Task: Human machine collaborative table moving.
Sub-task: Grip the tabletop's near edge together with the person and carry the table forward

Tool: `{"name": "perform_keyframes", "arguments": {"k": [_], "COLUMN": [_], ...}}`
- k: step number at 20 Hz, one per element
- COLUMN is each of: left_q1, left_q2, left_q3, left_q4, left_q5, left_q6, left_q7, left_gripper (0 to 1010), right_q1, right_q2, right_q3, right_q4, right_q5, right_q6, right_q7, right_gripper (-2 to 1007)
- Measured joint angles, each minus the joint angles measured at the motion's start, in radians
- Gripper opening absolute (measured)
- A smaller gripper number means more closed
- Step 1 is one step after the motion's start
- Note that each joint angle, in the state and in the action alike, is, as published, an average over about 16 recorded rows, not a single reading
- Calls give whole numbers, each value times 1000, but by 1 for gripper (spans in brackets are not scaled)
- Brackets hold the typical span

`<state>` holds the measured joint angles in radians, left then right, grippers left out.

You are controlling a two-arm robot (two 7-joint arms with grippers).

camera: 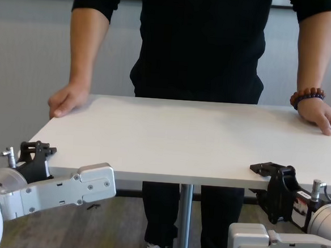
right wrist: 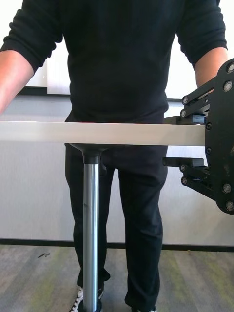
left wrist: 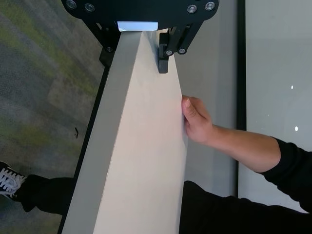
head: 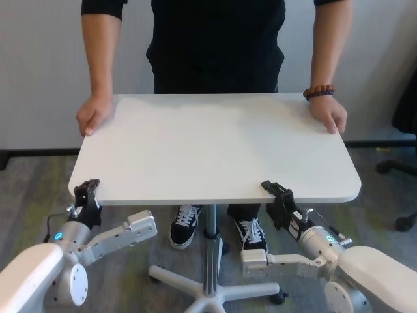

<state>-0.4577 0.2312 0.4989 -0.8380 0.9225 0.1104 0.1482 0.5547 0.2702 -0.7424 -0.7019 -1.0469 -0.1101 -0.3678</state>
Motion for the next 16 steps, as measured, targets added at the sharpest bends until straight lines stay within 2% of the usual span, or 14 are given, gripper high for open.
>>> {"name": "perform_keyframes", "arguments": {"k": [16], "left_q1": [-11], "left_q2": [-8], "left_q3": [14], "left_q4": [29], "left_q5": [0], "left_q6": [9], "left_q7": [15], "left_gripper": [114], "right_q1": [6], "right_q2": [-10], "right_q3": [-4], "right_q4": [22], "right_q5": [14], "right_q6": [2], "right_q7": [-5], "right_gripper": [358]}}
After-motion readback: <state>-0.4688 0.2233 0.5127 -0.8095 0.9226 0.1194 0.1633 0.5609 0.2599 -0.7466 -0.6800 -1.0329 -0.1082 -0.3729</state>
